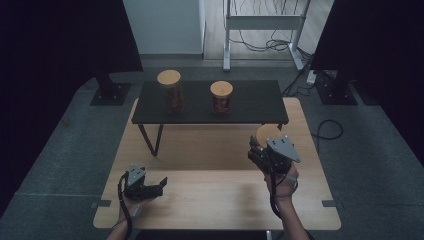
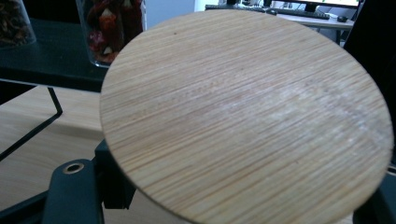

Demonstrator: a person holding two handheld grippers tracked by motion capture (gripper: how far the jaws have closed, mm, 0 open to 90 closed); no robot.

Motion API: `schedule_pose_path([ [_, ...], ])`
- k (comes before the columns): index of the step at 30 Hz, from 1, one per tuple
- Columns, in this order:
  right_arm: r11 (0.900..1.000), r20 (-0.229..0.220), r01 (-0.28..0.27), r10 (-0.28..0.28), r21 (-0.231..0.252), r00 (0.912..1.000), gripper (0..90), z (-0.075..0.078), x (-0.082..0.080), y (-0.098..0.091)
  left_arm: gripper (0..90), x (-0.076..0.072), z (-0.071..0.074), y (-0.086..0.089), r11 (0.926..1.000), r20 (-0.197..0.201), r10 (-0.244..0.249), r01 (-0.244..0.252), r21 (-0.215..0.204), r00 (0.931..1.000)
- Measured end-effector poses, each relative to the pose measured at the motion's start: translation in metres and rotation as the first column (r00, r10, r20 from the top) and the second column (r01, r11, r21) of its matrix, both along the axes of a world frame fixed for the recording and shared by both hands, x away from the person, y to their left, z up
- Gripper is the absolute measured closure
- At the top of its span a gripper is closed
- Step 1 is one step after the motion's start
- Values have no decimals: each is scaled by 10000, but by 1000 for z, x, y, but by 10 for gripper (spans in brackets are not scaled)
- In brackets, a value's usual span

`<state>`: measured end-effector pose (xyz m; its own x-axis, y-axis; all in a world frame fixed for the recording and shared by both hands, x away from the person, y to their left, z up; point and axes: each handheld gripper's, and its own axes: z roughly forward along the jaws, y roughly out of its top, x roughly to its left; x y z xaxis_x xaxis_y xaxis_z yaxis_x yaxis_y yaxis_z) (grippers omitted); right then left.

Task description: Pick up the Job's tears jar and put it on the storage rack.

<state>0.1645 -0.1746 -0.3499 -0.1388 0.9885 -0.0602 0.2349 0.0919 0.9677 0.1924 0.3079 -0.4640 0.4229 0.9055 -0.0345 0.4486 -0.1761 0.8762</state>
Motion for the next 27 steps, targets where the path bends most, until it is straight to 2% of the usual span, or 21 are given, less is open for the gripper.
schedule_pose_path([
  [19,10000,109,59,-59,2,9999,250,15,14,0,18,1,-1,1,10000,-30,47,-47,-10,10000],
  [27,9999,134,49,-47,-157,9999,250,21,21,4,18,1,0,1,10000,-24,52,-52,4,10000],
])
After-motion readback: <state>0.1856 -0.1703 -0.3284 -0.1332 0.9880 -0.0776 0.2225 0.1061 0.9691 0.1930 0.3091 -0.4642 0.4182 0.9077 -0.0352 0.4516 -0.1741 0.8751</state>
